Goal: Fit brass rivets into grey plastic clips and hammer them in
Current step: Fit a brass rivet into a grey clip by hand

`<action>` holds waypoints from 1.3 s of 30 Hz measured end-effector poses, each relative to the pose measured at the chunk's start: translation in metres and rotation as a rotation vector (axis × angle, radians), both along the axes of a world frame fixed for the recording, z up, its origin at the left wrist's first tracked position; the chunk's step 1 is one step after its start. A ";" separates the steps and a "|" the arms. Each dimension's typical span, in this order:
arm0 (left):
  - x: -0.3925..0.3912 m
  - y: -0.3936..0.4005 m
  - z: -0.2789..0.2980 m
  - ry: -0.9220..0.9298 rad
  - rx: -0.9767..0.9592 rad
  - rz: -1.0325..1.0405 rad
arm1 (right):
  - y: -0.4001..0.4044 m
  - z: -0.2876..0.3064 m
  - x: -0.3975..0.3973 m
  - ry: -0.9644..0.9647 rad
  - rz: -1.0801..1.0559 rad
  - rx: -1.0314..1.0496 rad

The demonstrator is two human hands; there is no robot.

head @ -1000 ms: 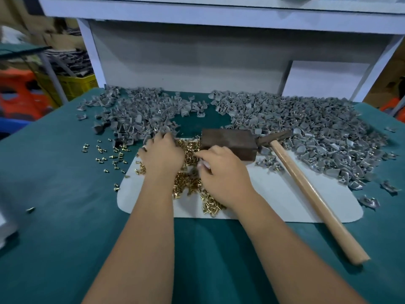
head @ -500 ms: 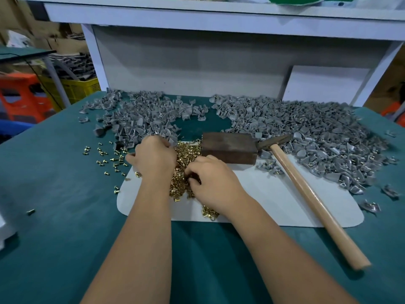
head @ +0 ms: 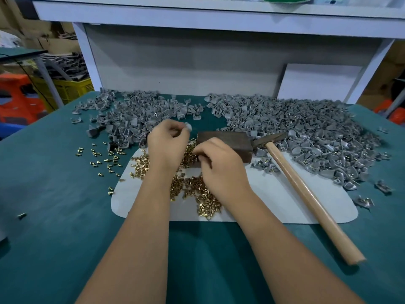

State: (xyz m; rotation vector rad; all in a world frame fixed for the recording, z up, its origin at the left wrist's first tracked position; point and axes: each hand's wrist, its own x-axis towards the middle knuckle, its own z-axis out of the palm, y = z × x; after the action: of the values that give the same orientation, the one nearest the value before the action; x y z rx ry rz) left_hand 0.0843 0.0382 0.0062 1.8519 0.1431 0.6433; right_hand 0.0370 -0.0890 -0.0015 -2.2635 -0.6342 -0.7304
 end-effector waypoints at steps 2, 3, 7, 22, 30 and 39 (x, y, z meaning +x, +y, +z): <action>0.001 -0.012 0.001 0.004 -0.029 -0.115 | -0.010 0.003 0.004 -0.030 -0.077 0.114; 0.000 -0.018 0.001 0.008 -0.019 -0.156 | -0.015 0.005 0.007 -0.023 -0.135 0.169; -0.001 -0.038 -0.008 0.000 0.160 -0.226 | -0.037 0.006 0.020 0.056 -0.339 0.409; -0.001 -0.041 -0.013 -0.007 0.281 -0.103 | -0.051 -0.004 0.025 0.128 -0.437 0.375; -0.006 -0.052 -0.013 -0.104 0.592 -0.101 | -0.046 -0.006 0.022 0.202 -0.407 0.410; -0.006 -0.045 -0.010 -0.098 0.447 -0.246 | -0.046 -0.004 0.021 0.182 -0.378 0.428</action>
State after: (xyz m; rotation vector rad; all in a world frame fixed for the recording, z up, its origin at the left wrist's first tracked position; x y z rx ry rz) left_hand 0.0786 -0.0066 -0.0042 2.2135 -0.3139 0.6248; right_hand 0.0581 -0.1345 -0.0053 -2.0287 0.0443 -0.7417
